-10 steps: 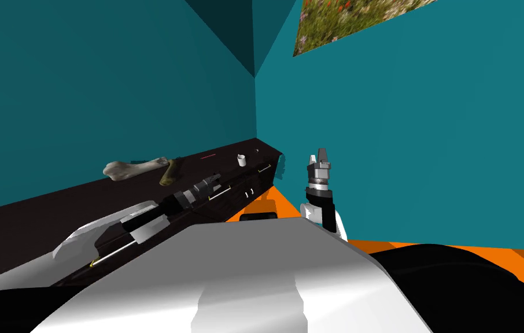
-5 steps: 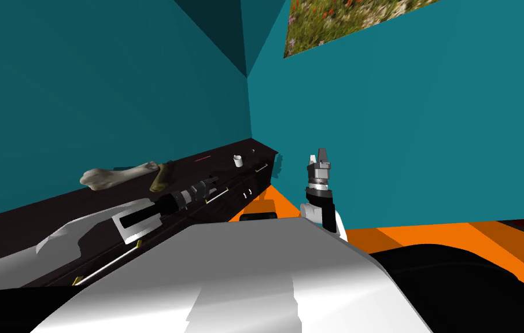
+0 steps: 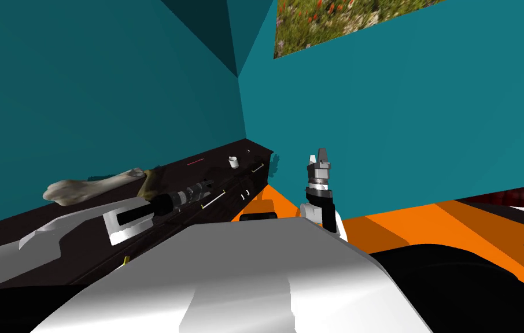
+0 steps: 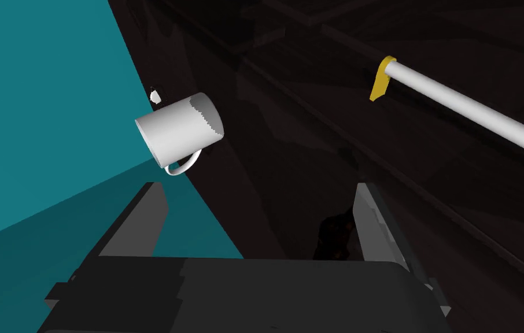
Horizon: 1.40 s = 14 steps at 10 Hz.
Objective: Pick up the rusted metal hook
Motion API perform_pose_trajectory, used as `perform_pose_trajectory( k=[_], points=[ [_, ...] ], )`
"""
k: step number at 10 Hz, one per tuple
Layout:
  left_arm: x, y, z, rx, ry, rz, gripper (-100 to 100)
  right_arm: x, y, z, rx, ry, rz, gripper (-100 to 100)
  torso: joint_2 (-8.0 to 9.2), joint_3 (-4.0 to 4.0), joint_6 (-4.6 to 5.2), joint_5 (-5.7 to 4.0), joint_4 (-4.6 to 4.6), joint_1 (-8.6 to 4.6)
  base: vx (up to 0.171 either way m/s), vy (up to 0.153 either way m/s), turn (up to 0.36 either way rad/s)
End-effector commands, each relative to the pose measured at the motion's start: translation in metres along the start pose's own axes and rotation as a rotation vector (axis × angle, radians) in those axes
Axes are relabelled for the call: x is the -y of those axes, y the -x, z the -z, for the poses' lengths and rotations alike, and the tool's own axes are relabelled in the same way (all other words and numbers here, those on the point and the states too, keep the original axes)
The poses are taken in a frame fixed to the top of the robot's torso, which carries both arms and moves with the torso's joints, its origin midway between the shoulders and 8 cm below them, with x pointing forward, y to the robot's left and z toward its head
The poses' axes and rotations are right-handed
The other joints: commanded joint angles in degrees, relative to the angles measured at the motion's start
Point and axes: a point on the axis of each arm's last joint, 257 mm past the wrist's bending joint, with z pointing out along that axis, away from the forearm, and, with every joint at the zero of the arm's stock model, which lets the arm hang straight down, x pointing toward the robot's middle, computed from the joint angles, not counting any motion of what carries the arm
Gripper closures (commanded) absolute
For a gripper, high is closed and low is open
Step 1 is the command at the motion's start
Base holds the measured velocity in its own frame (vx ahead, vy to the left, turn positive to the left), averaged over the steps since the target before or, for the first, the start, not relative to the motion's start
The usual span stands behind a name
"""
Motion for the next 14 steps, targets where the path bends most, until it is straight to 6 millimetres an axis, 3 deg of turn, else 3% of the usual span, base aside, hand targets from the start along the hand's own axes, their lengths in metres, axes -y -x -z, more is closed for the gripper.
perform_pose_trajectory(
  k=[1,2,5,6,8,10,11,14],
  points=[
    [-0.021,0.015,0.004,0.033,0.083,0.028,-100,0.0,0.0,0.0,0.0,0.0,0.0,0,0.0,0.0,0.0,0.0,0.0,0.0,0.009,0.035,-0.313],
    [-0.021,0.017,0.005,0.033,0.095,0.012,-100,0.0,0.0,0.0,0.0,0.0,0.0,0,-0.02,-0.01,0.02,0.0,-0.01,0.03,0.006,0.036,-0.104],
    [-0.057,0.045,0.021,0.101,0.251,0.043,-100,0.0,0.0,0.0,0.0,0.0,0.0,0,-0.06,-0.03,0.02,0.0,-0.01,0.02,0.014,0.033,-0.24],
    [-0.057,0.046,0.022,0.102,0.255,0.037,-100,0.0,0.0,0.0,0.0,0.0,0.0,0,-0.06,-0.03,-0.03,0.02,-0.01,0.05,0.009,0.032,-0.057],
    [-0.076,0.062,0.034,0.144,0.341,0.05,-100,0.0,0.0,0.0,0.0,0.0,0.0,0,-0.04,-0.02,-0.02,0.0,-0.01,-0.02,0.01,0.021,-0.202],
    [-0.076,0.062,0.034,0.144,0.341,0.05,-100,0.0,0.0,0.0,0.0,0.0,0.0,0,-0.03,-0.01,-0.07,0.01,0.0,-0.02,0.005,0.017,-0.013],
    [-0.09,0.073,0.045,0.179,0.41,0.06,-100,0.0,0.0,0.0,0.0,0.0,0.0,0,0.0,0.0,-0.08,0.0,0.01,-0.06,0.008,0.012,-0.247],
    [-0.096,0.078,0.05,0.193,0.439,0.062,-100,0.0,0.0,0.0,0.0,0.0,0.0,0,-0.02,-0.01,-0.06,0.0,0.0,-0.05,0.005,0.019,-0.088]
  ],
)
